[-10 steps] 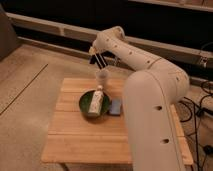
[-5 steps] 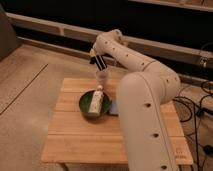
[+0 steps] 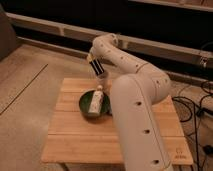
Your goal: Place the eraser in the ceramic cup
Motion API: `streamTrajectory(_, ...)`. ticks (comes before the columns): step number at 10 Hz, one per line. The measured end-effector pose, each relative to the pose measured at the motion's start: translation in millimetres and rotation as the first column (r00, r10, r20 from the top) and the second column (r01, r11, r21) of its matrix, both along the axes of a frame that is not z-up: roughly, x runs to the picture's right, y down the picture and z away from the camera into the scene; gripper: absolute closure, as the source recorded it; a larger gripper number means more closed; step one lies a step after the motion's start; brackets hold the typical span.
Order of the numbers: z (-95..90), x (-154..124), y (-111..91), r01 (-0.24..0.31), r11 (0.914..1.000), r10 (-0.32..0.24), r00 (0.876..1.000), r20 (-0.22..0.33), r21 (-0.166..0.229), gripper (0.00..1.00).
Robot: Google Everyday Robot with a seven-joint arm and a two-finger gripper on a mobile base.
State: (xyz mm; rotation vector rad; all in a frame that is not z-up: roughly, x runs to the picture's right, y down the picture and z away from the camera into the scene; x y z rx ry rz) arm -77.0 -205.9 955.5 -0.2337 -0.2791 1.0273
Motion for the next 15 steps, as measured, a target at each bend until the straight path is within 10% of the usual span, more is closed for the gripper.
streamTrajectory(10, 19.3, 13.0, 12.1, -0.034, 0.997, 0.034, 0.999, -0.002, -0.07, 0.98)
streamTrajectory(15, 10.0, 13.9, 3.7, -0.024, 0.9992, 0.025, 0.999, 0.024, -0.033, 0.98)
